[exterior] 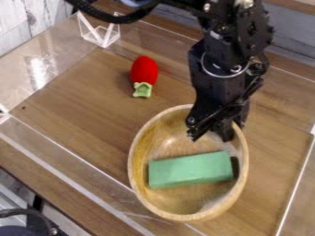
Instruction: Remove the green block from the brown bowl and put it on the table
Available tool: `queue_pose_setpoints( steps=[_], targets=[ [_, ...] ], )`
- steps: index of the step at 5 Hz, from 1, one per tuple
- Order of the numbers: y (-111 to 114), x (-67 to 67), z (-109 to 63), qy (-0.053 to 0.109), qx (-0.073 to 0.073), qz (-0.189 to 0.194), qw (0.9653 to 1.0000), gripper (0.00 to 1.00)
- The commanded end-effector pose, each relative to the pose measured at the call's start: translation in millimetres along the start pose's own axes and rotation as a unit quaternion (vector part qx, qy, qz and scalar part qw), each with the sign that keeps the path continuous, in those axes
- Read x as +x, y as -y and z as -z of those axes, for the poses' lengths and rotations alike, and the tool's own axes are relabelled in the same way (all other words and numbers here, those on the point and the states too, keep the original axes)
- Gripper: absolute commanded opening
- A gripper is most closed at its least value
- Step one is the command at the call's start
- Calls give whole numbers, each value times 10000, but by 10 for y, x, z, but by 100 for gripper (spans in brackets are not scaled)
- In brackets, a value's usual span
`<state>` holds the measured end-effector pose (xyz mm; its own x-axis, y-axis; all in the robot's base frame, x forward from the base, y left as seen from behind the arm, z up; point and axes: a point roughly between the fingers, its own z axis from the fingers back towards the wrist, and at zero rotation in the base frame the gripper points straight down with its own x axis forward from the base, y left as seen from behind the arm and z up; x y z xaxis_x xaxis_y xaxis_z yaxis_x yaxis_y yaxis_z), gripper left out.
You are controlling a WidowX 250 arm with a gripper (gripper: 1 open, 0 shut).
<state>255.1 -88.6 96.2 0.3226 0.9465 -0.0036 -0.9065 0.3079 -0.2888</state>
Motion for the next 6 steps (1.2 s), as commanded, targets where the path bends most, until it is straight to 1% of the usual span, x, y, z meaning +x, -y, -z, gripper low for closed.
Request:
queue_pose_setpoints(
  steps=[1,2,3,4,5,6],
  targets=[
    [-17,-28,-154,190,-265,-457,9984,100],
    [-87,-58,-147,341,-251,-869,9953,100],
    [-133,-148,-76,438,-246,-1334,9898,100],
    [-316,-243,-56,435,-223,-1498,9875,0],
    [-468,-265,-20,408,-242,-1413,9888,0],
    [-507,-172,59,491,-257,-1707,9838,0]
  ],
)
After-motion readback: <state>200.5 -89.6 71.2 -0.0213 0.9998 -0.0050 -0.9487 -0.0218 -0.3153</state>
